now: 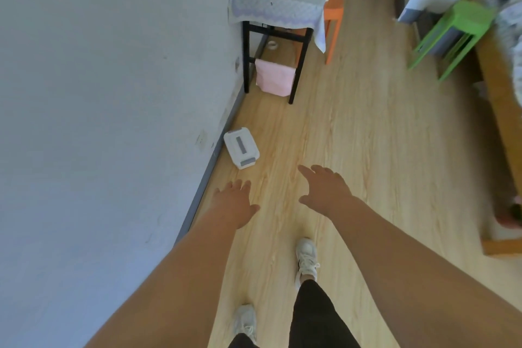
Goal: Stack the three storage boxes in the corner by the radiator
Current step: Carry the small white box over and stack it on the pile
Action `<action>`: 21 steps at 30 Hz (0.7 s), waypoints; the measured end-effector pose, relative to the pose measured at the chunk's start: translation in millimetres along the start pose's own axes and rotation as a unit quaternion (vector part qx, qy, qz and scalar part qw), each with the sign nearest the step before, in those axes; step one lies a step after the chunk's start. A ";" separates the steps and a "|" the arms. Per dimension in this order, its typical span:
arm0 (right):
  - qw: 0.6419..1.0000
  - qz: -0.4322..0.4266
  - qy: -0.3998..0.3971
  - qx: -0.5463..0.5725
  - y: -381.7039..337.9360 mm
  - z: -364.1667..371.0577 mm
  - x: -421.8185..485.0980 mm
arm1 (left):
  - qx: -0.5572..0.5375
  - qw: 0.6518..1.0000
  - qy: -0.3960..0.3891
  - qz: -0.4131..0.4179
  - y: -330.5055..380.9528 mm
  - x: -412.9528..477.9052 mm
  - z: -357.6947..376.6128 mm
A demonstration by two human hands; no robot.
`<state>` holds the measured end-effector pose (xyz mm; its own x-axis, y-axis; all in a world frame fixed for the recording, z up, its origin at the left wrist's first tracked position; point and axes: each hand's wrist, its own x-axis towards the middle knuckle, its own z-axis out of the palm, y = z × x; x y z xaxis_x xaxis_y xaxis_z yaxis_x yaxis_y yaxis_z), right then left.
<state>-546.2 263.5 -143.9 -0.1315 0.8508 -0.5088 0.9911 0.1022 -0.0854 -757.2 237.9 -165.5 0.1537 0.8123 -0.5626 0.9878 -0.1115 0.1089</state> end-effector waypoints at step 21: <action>0.979 -0.182 -0.050 -0.081 63.5 -122.7 265.3 | -0.128 0.977 0.014 -0.171 34.9 210.7 -92.5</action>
<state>-515.7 559.0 -179.2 -0.4701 0.6882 -0.5527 0.8672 0.4768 -0.1439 -692.7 458.2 -204.4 -0.1889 0.7921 -0.5804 0.9420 0.3132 0.1209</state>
